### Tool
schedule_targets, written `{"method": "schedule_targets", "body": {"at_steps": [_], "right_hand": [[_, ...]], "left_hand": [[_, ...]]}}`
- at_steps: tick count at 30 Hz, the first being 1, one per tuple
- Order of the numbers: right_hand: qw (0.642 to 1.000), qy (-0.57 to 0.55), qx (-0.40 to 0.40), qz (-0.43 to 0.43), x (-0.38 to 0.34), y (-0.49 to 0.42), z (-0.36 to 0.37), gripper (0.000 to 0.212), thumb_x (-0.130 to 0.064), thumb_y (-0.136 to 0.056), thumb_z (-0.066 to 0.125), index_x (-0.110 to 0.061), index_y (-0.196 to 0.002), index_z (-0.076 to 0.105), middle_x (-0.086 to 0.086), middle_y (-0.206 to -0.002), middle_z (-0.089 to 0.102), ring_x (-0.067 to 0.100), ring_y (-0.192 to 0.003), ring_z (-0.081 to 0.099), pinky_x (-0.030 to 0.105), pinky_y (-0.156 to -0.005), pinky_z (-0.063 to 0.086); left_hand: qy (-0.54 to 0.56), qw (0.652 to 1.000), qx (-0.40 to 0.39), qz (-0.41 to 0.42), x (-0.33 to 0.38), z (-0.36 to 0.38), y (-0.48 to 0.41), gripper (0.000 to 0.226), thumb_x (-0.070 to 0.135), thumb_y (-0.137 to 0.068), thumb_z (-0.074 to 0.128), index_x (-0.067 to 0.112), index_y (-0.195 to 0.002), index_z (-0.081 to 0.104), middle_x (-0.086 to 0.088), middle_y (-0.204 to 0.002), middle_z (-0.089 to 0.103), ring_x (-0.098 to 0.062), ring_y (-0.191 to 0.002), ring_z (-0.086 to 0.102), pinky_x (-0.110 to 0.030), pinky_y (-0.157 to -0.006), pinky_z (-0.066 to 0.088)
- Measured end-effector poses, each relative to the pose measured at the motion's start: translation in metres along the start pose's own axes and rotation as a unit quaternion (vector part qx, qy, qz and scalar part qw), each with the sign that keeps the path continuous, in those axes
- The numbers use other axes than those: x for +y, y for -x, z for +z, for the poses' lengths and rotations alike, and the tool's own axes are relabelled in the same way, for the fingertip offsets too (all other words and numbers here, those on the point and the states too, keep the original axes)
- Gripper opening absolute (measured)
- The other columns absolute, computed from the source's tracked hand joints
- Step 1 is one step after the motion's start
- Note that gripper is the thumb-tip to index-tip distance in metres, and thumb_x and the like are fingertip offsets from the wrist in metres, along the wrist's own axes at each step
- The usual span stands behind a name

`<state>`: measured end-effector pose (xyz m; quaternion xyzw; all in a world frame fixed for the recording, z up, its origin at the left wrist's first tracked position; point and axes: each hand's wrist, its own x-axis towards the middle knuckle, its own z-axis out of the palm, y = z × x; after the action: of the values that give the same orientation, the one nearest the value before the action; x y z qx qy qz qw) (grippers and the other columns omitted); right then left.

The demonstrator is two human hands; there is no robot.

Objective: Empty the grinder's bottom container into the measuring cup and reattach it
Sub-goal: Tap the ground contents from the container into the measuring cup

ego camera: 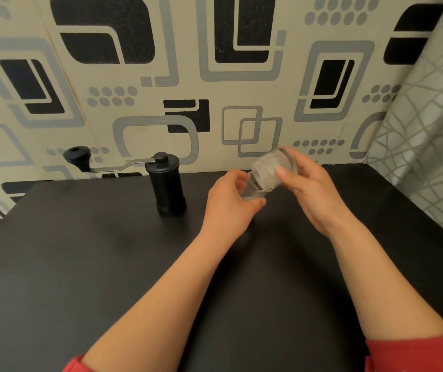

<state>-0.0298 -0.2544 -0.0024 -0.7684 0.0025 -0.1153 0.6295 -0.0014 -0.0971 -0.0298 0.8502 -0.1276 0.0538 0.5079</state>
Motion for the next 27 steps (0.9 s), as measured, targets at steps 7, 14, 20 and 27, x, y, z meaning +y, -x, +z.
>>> {"method": "schedule_targets", "body": {"at_steps": [7, 14, 20, 27], "right_hand": [[1.000, 0.015, 0.014, -0.015, 0.0000, 0.0011, 0.0016, 0.053, -0.031, -0.096, 0.062, -0.022, -0.146, 0.047, -0.002, -0.142, 0.056, 0.013, -0.131, 0.052, 0.045, -0.112, 0.044], [1.000, -0.005, 0.012, -0.022, 0.0004, 0.0014, 0.0005, 0.049, -0.023, -0.095, 0.064, -0.029, -0.141, 0.051, -0.007, -0.138, 0.057, 0.010, -0.129, 0.054, 0.042, -0.110, 0.046], [0.999, -0.021, 0.009, -0.027, -0.0002, 0.0021, 0.0005, 0.047, -0.016, -0.095, 0.064, -0.032, -0.138, 0.052, -0.007, -0.138, 0.056, 0.011, -0.129, 0.053, 0.043, -0.110, 0.046], [0.999, -0.029, 0.010, -0.030, 0.0001, 0.0023, 0.0001, 0.051, -0.010, -0.094, 0.064, -0.031, -0.139, 0.052, -0.006, -0.141, 0.054, 0.014, -0.131, 0.052, 0.045, -0.111, 0.045]], "left_hand": [[-0.002, 1.000, -0.008, 0.000, 0.0019, -0.0007, 0.0006, 0.047, 0.027, -0.072, 0.083, 0.035, -0.105, 0.051, 0.010, -0.106, 0.060, -0.004, -0.091, 0.055, -0.011, -0.068, 0.037], [-0.006, 1.000, -0.004, 0.001, 0.0009, -0.0011, 0.0004, 0.048, 0.026, -0.072, 0.083, 0.028, -0.112, 0.057, 0.007, -0.108, 0.060, -0.006, -0.094, 0.055, -0.010, -0.069, 0.035], [-0.002, 1.000, -0.001, -0.001, 0.0011, -0.0011, 0.0006, 0.047, 0.025, -0.072, 0.083, 0.026, -0.111, 0.058, 0.006, -0.108, 0.061, -0.008, -0.095, 0.056, -0.010, -0.071, 0.037], [0.012, 1.000, -0.006, -0.007, 0.0020, -0.0014, 0.0015, 0.046, 0.024, -0.072, 0.084, 0.029, -0.109, 0.056, 0.006, -0.107, 0.061, -0.008, -0.094, 0.057, -0.013, -0.072, 0.040]]}}
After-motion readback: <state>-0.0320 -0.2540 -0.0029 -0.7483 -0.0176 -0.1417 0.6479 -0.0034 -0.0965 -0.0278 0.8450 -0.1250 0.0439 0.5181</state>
